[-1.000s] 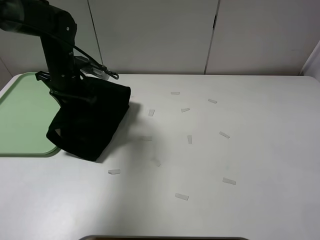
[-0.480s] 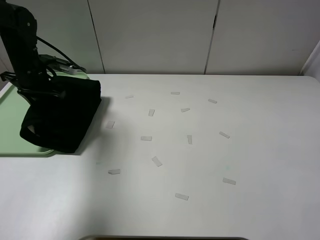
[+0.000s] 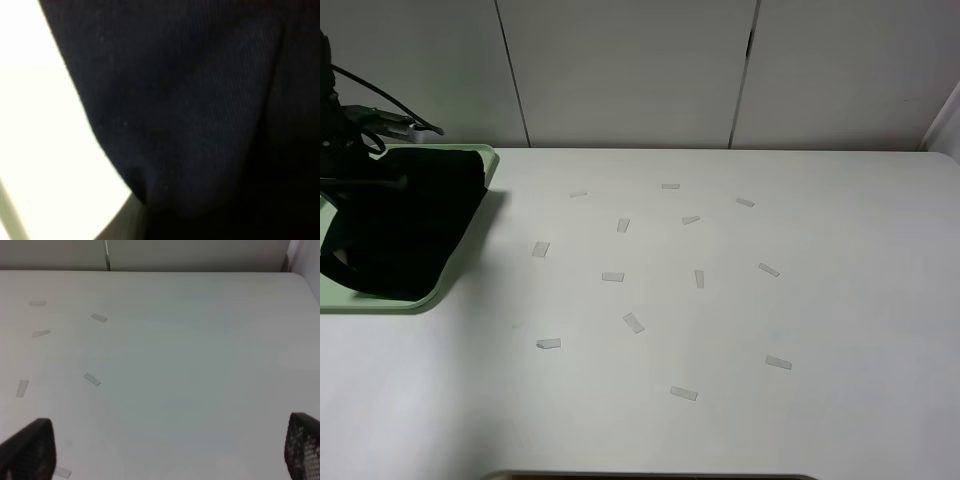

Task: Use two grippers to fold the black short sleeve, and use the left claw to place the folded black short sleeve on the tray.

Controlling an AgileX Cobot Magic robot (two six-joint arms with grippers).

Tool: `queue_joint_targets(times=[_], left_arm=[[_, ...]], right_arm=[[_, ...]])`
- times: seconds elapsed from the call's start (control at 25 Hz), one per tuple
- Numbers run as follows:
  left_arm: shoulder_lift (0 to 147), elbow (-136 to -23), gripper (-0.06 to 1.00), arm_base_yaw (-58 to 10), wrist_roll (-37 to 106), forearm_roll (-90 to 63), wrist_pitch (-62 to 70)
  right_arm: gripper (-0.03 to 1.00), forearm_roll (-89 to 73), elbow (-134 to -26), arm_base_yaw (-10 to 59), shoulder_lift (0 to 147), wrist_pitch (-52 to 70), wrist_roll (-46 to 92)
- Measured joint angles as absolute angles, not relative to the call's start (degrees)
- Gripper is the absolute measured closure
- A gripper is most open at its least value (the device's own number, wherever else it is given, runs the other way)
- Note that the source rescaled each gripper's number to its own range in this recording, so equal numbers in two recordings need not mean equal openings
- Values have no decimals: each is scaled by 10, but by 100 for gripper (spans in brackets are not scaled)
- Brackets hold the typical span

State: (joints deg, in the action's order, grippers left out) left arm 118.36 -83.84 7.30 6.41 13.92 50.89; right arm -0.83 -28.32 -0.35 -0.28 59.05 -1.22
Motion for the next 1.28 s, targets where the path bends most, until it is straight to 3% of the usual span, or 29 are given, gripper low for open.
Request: queue_joint_targets(times=[0.68,0.76,0.92,1.0,1.28], left_arm=[[1184,-838,76,100,71,155,492],[1184,-838,65,102,71,156,492],[1184,-838,18,107,71,164,494],[1184,-838,3,109,71,166,494],[1184,-881,-5,109,71,132,535]], right_arm=[[-3,-8,-283,-4,-3,591,-12],[-3,-8,-283,-4,-3,591,-12],[-3,-8,-283,-4,-3,591,-12],[-3,-8,-283,-4,-3,591,-12],[-3,-8,-283,-4,-3,591,-12]])
